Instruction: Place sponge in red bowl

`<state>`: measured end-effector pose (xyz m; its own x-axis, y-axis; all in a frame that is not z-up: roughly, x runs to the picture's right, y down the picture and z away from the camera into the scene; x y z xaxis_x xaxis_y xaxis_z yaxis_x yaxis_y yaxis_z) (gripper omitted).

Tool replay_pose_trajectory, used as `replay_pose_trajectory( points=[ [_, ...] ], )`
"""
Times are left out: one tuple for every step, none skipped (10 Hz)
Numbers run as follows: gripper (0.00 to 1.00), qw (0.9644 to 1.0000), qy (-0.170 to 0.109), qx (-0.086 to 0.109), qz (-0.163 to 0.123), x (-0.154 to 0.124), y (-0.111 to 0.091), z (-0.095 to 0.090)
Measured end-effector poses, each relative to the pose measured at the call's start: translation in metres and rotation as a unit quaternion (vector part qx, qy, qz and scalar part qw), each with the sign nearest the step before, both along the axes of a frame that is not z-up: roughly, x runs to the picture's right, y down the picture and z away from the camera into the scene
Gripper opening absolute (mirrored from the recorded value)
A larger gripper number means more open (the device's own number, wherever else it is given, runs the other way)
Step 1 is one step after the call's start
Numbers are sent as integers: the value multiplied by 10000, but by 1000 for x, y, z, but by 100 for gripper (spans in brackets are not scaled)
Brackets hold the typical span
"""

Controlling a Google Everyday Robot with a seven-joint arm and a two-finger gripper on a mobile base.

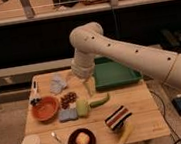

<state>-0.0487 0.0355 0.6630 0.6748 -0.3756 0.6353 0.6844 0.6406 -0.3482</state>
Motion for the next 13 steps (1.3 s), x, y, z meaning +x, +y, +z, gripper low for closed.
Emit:
replay_pose_trajectory(
  points=[
    [80, 10000, -7, 2, -7, -1, 0, 0],
    [80, 10000, -12, 2, -13, -2, 0, 0],
    [80, 10000, -9, 1, -9, -1, 0, 0],
    [80, 10000, -6, 2, -5, -1, 0, 0],
    [80, 10000, 0, -10, 22, -1, 0, 0],
    [80, 9999, 26, -55, 129, 0, 0, 0],
    [80, 9988, 44, -170, 449, -2, 1, -2],
    [80, 9949, 83, -421, 911, -4, 4, -4],
    [80, 9909, 94, -598, 1204, -8, 4, -6],
    [80, 9893, 100, -656, 1302, -9, 4, -7],
    [80, 9893, 94, -656, 1303, -10, 4, -7],
    [80, 9893, 91, -658, 1300, -10, 4, -7],
    [80, 9893, 88, -659, 1298, -11, 4, -7]
  ],
)
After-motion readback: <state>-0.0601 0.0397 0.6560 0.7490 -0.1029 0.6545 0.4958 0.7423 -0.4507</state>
